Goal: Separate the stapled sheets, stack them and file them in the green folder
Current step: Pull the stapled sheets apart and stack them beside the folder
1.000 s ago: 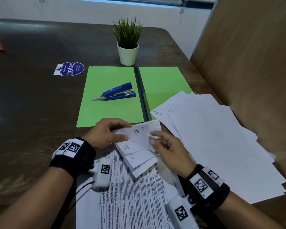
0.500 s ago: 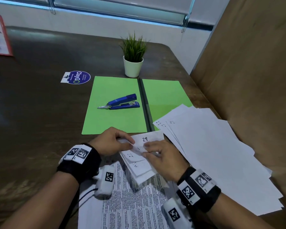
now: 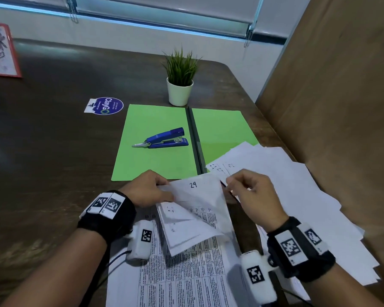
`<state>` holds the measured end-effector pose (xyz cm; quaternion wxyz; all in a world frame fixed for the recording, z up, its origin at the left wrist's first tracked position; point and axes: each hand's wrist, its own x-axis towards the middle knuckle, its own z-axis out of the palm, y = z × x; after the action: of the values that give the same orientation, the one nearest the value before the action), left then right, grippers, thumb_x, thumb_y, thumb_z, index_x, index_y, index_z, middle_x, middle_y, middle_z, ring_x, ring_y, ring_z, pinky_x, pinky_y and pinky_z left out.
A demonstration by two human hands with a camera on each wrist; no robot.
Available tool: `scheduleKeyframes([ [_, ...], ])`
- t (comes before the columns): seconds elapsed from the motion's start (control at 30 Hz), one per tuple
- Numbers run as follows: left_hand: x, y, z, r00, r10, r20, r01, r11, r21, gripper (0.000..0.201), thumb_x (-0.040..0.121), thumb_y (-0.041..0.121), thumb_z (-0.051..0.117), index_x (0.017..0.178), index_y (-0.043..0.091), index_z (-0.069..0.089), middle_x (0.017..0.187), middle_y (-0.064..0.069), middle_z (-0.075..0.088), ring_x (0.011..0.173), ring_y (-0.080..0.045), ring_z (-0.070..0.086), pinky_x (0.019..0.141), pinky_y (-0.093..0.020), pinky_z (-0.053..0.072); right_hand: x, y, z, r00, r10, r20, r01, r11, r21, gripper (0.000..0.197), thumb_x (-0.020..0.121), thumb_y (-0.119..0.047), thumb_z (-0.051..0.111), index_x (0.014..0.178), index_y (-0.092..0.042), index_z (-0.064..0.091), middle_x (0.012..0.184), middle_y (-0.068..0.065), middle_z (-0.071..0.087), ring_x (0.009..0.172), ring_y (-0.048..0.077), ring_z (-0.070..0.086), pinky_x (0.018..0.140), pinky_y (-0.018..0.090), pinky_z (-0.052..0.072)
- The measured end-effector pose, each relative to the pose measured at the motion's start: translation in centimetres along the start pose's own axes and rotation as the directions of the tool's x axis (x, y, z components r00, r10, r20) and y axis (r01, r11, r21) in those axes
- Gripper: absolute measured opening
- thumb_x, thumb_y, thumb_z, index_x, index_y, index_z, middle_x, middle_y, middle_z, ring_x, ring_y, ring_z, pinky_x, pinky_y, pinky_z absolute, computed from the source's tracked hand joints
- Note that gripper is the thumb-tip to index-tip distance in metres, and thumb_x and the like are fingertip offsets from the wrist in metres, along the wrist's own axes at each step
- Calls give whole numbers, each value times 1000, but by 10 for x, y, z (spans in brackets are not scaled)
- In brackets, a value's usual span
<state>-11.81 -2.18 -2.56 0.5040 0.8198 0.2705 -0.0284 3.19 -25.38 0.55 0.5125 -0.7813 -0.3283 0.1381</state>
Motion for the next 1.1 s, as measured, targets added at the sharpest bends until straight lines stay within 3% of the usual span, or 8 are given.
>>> scheduleKeyframes([
  [0.17, -1, 2, 0, 1000, -7, 3, 7, 1000, -13, 17, 62, 39, 81, 74, 27, 80, 76, 2, 77, 77, -23, 75, 76, -43, 60, -25, 28, -4, 952, 139, 271, -101, 983, -151, 8, 83, -30, 78, 88, -25, 79, 85, -6, 77, 82, 15, 71, 86, 43, 57],
  [0.47, -1, 0, 1, 998, -4, -55, 5, 1000, 15, 20, 59, 41, 83, 73, 27, 80, 76, -2, 77, 74, -24, 74, 72, -41, 60, -26, 11, 8, 991, 10, 130, -11, 1000, 7, 40, 67, -59, 77, 89, -26, 73, 79, -2, 67, 68, 9, 57, 67, 24, 50],
  [0.57, -1, 0, 1, 998, -1, -55, 1, 1000, 16, 13, 68, 33, 87, 73, 24, 80, 76, -1, 77, 73, -23, 73, 71, -38, 59, -25, 23, 10, 953, 83, 291, -8, 968, -250, 19, 81, -39, 76, 64, -35, 68, 68, -14, 65, 64, 3, 58, 70, 32, 52],
  [0.67, 0, 1, 1, 999, -16, -51, 17, 1000, 9, 13, 73, 28, 85, 76, 17, 80, 75, -3, 77, 67, -20, 71, 64, -32, 54, -22, 22, 8, 992, 5, 130, 14, 989, -145, 29, 88, -23, 73, 60, -23, 67, 59, -9, 59, 56, 2, 49, 60, 23, 42],
  [0.73, 0, 0, 0, 999, -24, -39, 24, 1000, 2, 18, 72, 29, 85, 77, 14, 79, 77, -8, 77, 65, -20, 69, 62, -30, 51, -20, 22, 0, 998, -7, 68, 12, 998, -67, 27, 87, -25, 74, 62, -16, 66, 58, -9, 56, 57, 5, 48, 59, 21, 41],
  [0.83, -1, -1, 0, 999, -26, -42, 26, 1000, -1, 28, 62, 38, 86, 74, 14, 78, 75, -10, 75, 62, -20, 66, 62, -32, 49, -27, 29, -6, 928, 116, 354, -48, 980, -195, 32, 86, -37, 74, 64, -15, 65, 59, -12, 55, 58, 6, 49, 62, 25, 42],
  [0.97, -2, 3, -2, 999, -20, -29, 20, 1000, 8, 26, 64, 36, 86, 78, 15, 79, 77, -8, 77, 71, -25, 74, 66, -40, 58, -28, 34, -16, 983, 80, 163, -59, 989, -132, 35, 92, -22, 68, 59, -22, 59, 54, -10, 48, 53, 8, 42, 56, 24, 37],
  [1.1, 0, 0, -2, 999, -16, -37, 18, 999, 36, 18, 73, 29, 85, 83, 15, 79, 79, -2, 78, 78, -26, 75, 74, -43, 60, -31, 34, -26, 948, 166, 272, -131, 981, -145, 39, 94, -25, 66, 61, -10, 51, 57, -4, 41, 53, 12, 37, 55, 27, 30],
])
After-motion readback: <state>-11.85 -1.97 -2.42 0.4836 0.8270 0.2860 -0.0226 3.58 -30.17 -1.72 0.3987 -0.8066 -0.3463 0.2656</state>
